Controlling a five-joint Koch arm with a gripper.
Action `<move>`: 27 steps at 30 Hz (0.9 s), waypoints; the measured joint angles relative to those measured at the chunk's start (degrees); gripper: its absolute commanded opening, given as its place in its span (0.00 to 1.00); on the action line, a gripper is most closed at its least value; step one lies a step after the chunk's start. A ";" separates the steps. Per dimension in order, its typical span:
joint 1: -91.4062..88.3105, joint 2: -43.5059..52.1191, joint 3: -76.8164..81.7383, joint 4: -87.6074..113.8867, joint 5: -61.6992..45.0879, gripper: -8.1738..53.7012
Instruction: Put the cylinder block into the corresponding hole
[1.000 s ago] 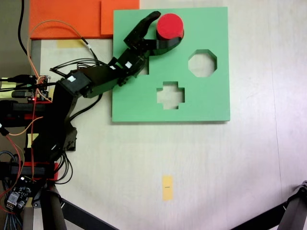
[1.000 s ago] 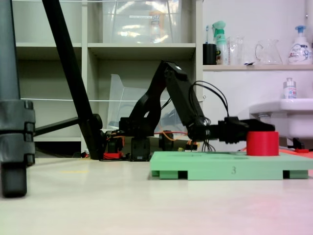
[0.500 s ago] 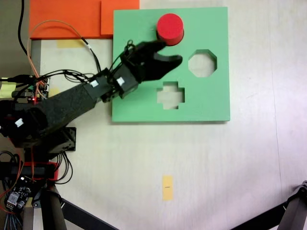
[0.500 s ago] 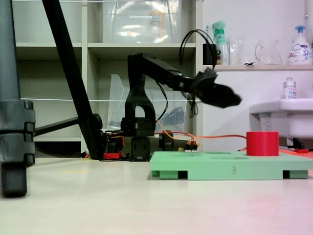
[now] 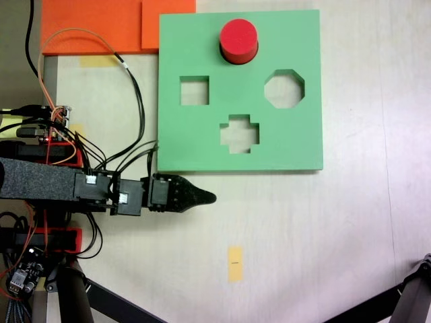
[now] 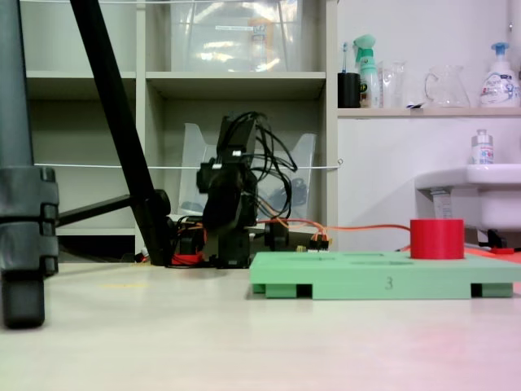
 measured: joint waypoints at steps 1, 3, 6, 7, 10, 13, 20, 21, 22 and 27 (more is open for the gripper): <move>0.62 0.00 2.55 0.09 -0.09 0.70; 2.20 0.00 5.45 -0.09 -0.79 0.70; 3.16 0.00 11.16 -2.72 -0.79 0.69; 3.43 0.00 11.95 -3.78 -0.79 0.69; 3.08 0.00 12.83 -4.48 -0.79 0.69; 2.64 0.00 13.18 -3.16 -0.79 0.70; 1.85 0.00 13.18 0.35 3.34 0.68; 1.85 0.00 13.18 0.35 3.69 0.68; 1.85 0.00 13.18 0.35 3.78 0.68; 1.85 0.00 13.18 0.35 3.78 0.68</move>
